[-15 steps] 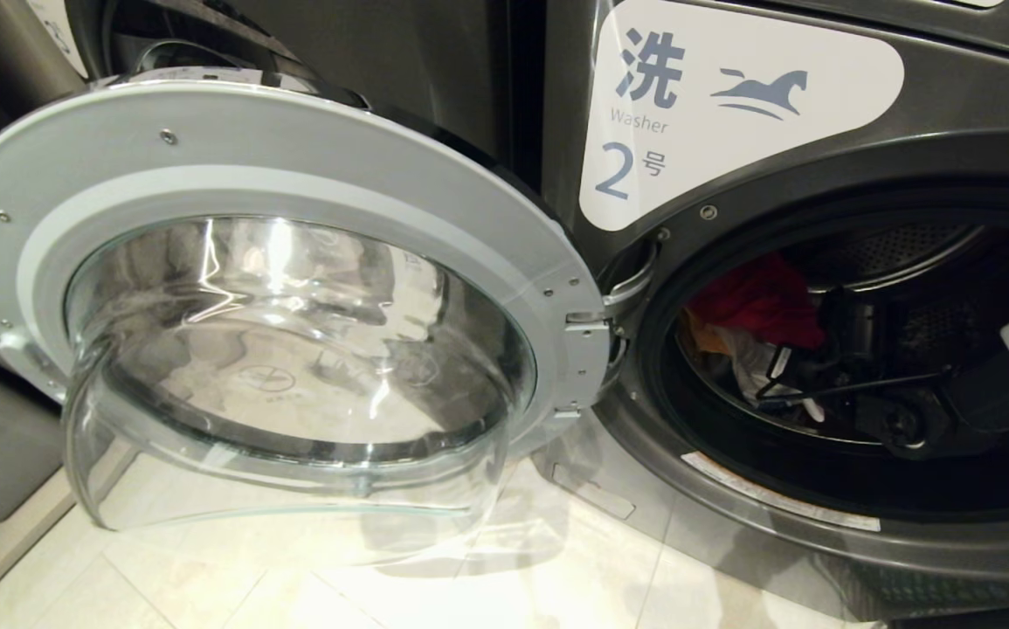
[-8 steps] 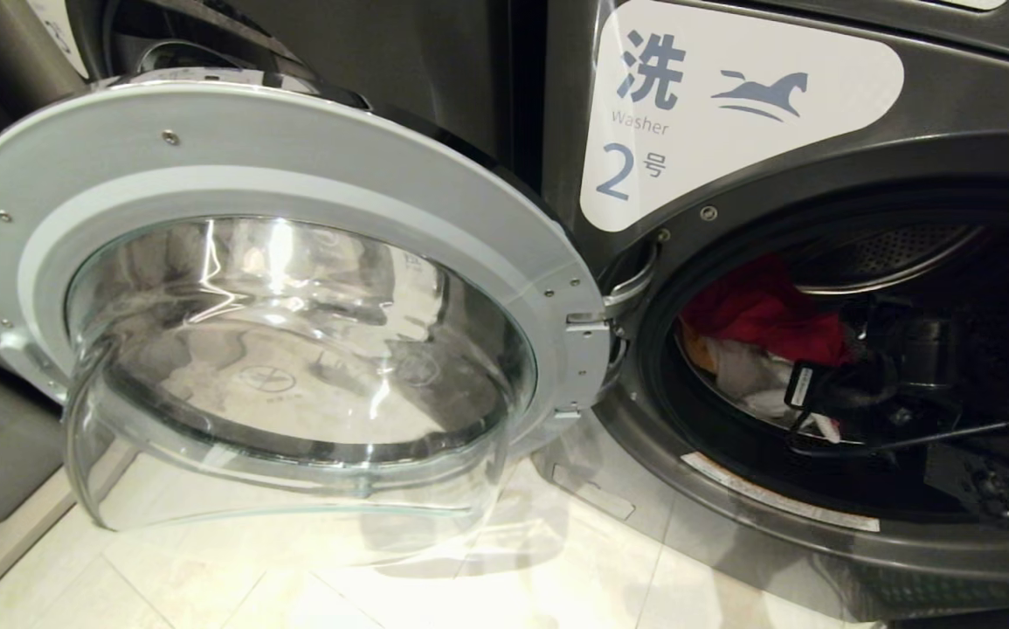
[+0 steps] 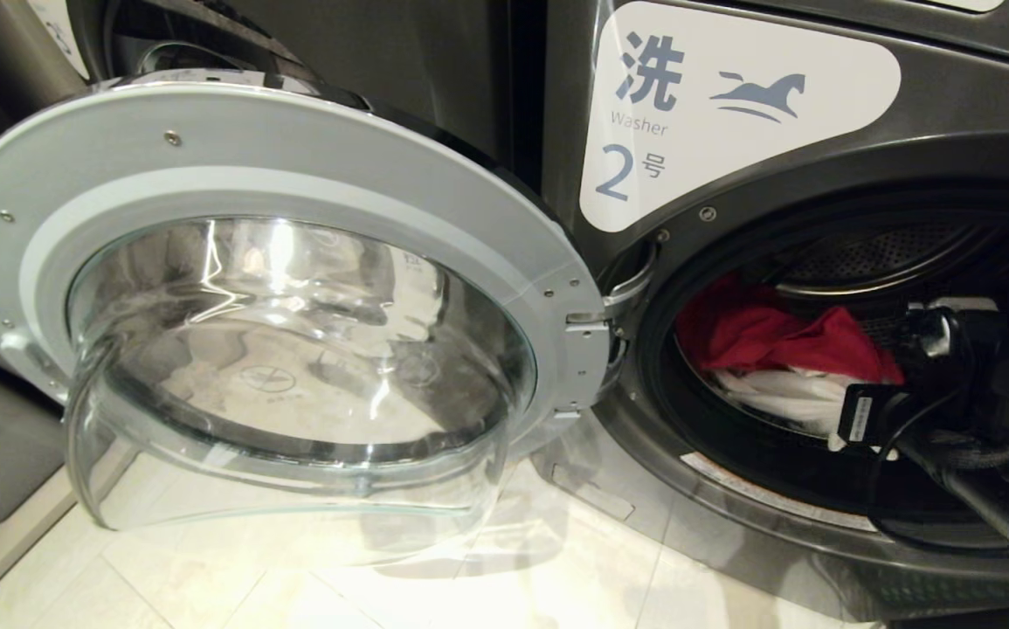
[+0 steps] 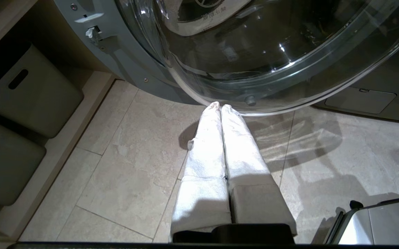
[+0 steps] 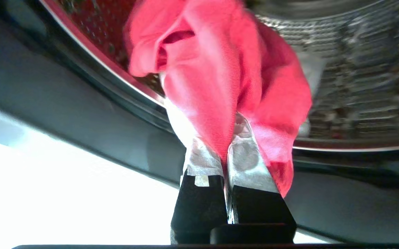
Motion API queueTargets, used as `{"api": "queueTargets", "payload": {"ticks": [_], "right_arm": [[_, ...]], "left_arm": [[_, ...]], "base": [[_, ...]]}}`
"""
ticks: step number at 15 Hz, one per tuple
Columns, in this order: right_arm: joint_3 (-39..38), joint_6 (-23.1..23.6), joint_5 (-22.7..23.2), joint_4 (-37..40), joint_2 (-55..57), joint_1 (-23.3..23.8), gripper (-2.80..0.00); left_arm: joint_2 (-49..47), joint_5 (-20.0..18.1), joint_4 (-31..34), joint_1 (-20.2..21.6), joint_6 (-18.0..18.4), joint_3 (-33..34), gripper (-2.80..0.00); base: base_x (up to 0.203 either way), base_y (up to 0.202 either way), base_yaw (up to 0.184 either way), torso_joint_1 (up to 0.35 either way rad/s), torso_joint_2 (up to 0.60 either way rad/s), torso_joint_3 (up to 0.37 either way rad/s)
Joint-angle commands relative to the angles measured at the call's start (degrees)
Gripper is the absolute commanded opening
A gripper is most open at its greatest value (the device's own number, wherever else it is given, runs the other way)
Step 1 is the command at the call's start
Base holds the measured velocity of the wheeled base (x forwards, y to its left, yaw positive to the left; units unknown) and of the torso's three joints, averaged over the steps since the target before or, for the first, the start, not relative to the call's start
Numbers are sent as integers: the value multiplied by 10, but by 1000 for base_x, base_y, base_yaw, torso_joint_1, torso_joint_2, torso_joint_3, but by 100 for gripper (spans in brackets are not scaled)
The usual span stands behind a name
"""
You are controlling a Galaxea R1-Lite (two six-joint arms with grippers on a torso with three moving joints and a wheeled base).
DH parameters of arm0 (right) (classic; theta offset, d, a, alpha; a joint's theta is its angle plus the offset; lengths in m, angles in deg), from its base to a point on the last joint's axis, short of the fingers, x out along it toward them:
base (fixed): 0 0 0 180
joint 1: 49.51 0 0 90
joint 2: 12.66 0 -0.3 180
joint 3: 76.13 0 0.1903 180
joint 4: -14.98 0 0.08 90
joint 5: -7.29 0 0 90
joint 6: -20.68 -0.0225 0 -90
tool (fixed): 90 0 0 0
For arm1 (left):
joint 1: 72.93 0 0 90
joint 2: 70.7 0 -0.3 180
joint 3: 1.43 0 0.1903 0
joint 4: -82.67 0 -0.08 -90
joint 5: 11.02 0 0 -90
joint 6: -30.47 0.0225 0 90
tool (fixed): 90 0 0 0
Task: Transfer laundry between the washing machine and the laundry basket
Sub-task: Pick a cloth and place it into the basket
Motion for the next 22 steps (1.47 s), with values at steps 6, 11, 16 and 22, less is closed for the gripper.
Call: {"api": "queueTargets", "payload": {"ticks": [6,11,16,22], "right_arm": [[-108,29,-1,-1,-135,-17,-280],[-164,37,-3,25,-228,-59,-280],[-181,91,-4,66,-343,-90,-280],[-89,103,-1,141,-489,-213,-280]], "left_arm": [[0,0,0,0,1,1,-280],[0,0,0,0,1,1,-280],[0,0,0,0,1,1,-280],[0,0,-1,0,1,1,-280]], "base": [[0,0,0,0,0,0],[0,0,0,0,0,0],[0,0,0,0,0,0],[0,0,0,0,0,0]]}}
